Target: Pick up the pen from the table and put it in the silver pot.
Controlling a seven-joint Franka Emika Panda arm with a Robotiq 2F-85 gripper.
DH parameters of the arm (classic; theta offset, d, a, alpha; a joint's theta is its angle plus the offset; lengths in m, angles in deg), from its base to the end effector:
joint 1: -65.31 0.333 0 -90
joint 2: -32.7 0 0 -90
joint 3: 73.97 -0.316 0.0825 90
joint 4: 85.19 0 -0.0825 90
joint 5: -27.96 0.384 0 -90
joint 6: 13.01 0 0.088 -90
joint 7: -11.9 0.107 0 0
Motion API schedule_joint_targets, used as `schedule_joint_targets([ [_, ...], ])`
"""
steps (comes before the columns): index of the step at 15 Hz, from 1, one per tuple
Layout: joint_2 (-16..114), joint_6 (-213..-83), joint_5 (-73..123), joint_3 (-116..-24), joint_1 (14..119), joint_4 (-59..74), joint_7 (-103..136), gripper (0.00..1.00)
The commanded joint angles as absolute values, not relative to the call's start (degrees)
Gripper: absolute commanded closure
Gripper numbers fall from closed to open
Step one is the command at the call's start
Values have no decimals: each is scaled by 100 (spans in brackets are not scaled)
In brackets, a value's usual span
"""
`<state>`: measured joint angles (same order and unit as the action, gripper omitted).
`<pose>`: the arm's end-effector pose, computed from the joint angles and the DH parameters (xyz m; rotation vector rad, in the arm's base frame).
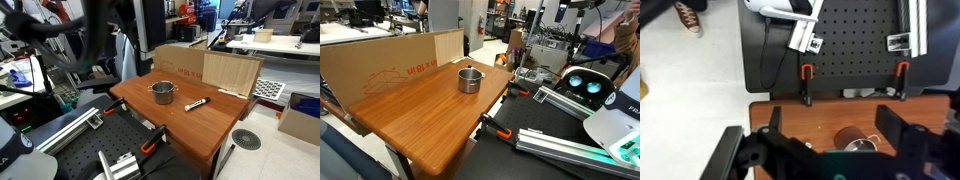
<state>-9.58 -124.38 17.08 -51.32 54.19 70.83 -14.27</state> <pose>0.2660 -0.1830 0.4148 -3.0303 -0.0750 0.0336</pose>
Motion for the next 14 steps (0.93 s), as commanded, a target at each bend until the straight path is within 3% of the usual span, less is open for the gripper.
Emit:
schedule_joint_targets([
  [1, -946, -12433, 1742, -5176, 5375, 7078, -1452, 0],
  [14, -946, -12430, 1748, -5177, 5376, 7080, -1452, 0],
])
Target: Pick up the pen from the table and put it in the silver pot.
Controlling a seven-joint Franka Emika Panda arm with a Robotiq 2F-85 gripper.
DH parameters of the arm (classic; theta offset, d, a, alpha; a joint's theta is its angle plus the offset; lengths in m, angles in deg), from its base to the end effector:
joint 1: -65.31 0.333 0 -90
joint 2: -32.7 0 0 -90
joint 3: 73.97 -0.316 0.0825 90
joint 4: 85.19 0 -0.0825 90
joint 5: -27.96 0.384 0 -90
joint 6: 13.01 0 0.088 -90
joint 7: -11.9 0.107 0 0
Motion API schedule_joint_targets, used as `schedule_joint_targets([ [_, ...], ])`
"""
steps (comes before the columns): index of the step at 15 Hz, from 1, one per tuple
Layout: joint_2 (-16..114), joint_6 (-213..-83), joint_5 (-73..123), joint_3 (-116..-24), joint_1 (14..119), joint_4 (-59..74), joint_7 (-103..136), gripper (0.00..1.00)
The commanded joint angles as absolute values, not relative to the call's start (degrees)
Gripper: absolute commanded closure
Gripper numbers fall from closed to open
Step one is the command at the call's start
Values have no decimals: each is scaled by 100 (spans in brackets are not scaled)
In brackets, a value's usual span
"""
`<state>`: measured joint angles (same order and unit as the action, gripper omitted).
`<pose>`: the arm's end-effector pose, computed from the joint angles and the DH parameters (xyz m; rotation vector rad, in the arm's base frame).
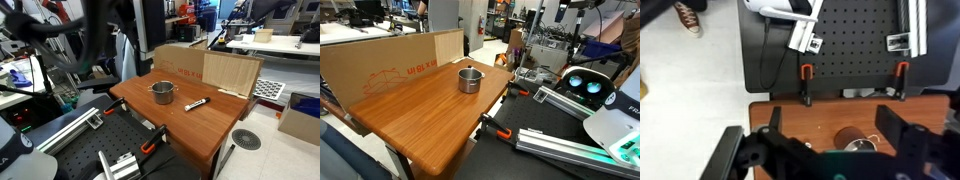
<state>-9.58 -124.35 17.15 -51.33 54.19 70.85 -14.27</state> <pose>0.2659 -0.1828 0.4146 -3.0290 -0.0746 0.0342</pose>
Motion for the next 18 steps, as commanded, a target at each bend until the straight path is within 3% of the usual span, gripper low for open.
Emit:
schedule_joint_targets([
  [1, -912, -12435, 1757, -5192, 5378, 7073, -1409, 0],
  [10, 191, -12453, 2152, -5379, 5540, 6761, -964, 0],
  [18, 1628, -13793, 4056, -5600, 5913, 6366, -429, 0],
])
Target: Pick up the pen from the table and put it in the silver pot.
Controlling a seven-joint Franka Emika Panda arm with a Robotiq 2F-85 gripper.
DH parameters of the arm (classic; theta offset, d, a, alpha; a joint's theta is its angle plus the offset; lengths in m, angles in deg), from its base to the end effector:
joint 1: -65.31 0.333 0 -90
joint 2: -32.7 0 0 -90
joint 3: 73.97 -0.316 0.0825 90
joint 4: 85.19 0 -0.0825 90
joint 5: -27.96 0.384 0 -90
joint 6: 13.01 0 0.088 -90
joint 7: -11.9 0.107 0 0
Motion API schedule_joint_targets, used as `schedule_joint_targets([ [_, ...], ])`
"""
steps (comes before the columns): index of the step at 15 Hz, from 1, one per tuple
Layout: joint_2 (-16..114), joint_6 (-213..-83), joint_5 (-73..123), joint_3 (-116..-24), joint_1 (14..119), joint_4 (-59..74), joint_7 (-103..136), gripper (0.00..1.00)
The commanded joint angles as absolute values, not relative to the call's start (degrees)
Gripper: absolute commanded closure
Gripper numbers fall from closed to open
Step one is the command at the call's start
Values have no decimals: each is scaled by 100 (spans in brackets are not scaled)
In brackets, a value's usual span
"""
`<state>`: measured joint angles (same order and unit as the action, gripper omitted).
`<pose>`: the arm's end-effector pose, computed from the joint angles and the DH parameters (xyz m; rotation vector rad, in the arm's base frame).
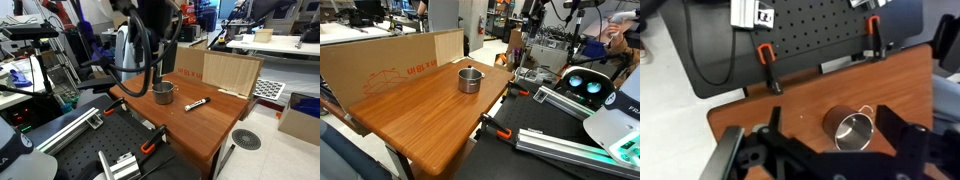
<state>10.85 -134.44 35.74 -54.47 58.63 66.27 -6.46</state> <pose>0.3464 -0.1562 0.3507 -2.8486 0.2630 0.1000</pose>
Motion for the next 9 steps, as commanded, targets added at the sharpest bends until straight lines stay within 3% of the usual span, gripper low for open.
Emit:
schedule_joint_targets([
  [1, 1835, -13947, 4143, -5696, 5920, 6274, -310, 0],
  [9, 3793, -14430, 4229, -6418, 5909, 4911, 1144, 0],
])
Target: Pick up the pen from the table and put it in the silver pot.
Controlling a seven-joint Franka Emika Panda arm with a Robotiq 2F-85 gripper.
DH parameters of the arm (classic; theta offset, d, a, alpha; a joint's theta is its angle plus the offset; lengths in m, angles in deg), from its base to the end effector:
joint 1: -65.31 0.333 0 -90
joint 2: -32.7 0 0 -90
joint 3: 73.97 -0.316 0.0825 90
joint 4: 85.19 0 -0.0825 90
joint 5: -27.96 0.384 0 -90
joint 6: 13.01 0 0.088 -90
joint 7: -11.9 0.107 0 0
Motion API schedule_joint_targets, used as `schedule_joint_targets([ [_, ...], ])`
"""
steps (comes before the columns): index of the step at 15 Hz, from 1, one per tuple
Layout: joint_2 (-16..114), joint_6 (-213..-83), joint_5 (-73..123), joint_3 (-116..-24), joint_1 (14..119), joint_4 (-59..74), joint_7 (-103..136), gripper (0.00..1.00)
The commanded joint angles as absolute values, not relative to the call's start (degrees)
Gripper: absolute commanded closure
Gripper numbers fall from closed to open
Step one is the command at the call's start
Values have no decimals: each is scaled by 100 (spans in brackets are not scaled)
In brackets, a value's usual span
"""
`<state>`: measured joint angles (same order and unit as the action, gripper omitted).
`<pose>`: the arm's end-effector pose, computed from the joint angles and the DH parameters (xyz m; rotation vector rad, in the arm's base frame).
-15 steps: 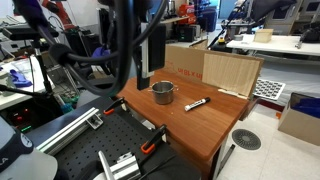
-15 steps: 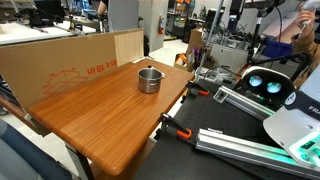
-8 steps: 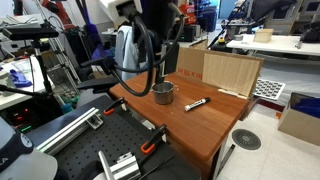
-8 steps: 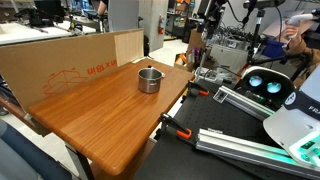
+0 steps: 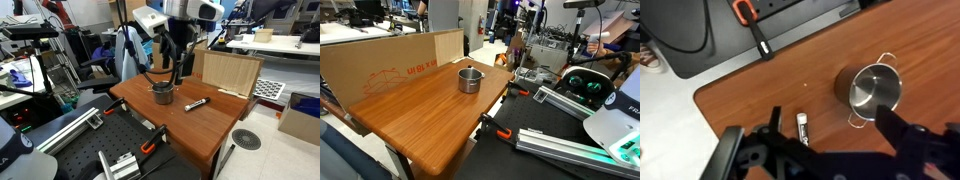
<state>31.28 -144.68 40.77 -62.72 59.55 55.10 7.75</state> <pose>0.4448 -0.1309 0.2989 -2.9017 0.5635 0.1394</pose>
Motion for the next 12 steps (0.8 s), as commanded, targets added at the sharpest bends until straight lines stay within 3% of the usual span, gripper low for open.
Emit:
schedule_joint_targets([
  [1, 3994, -14434, 4229, -6470, 5902, 4712, 1250, 0],
  [12, 5947, -15020, 4068, -6628, 5878, 3081, 1872, 0],
])
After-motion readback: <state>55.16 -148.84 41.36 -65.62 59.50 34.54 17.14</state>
